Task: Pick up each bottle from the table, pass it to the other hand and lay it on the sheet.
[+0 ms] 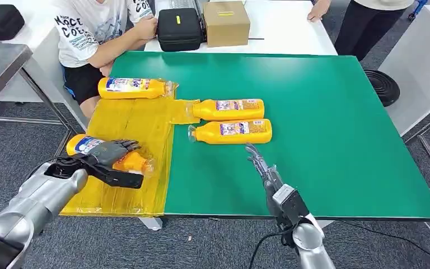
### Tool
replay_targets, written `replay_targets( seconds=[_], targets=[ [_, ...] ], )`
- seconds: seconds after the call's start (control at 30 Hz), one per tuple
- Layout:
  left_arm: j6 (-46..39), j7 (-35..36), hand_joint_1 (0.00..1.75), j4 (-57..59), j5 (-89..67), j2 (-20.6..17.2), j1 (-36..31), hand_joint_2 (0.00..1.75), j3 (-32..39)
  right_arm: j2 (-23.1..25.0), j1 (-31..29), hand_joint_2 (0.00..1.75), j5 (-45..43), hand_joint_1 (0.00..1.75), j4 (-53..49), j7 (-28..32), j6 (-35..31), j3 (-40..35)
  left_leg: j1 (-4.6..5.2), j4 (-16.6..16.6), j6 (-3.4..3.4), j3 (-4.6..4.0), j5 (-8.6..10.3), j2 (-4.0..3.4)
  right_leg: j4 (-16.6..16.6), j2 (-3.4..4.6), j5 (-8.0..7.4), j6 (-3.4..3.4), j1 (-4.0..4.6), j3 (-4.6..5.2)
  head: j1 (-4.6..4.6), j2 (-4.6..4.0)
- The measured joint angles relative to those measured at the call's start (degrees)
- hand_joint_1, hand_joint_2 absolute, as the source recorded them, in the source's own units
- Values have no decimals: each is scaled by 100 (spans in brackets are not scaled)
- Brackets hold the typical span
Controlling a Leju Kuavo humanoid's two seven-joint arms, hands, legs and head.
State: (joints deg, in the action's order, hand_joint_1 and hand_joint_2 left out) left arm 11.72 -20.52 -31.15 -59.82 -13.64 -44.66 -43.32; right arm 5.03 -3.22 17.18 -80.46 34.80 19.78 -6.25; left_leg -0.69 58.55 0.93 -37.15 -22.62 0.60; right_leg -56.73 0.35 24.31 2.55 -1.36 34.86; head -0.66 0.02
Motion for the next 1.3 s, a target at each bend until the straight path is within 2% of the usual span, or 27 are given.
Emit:
replay_targets(
  seconds=[0.43, 0.7, 1.0, 1.3],
  targets=[
    [-11, -195, 0, 20, 232, -59, -33, 175, -61, -9, -76, 0, -101, 0, 195, 15, -15, 4, 0, 0, 0, -1, 0, 0, 0, 0, 0, 0, 0, 2, 0, 0],
    [-101, -195, 0, -365, 490, -140, 36, 175, -85, -15, -73, 0, -182, 0, 225, 7, -72, 35, -1, 0, 1, -14, 2, 0, -1, 0, 0, 0, 0, 13, 0, 0],
    [76, -230, 0, -1283, 772, -555, 143, 175, -85, -13, -25, 0, -291, 0, 227, -105, -57, 79, -2, 0, 1, -28, 1, -1, -1, 0, 0, 0, 1, 29, 0, 0],
    [131, -223, 0, -1946, 953, -772, 283, 175, -81, -4, -21, 0, -308, 0, 245, -197, -28, 142, -1, 1, 1, -34, 1, 0, -1, -1, 0, 0, 0, 32, 2, 0]
  ],
)
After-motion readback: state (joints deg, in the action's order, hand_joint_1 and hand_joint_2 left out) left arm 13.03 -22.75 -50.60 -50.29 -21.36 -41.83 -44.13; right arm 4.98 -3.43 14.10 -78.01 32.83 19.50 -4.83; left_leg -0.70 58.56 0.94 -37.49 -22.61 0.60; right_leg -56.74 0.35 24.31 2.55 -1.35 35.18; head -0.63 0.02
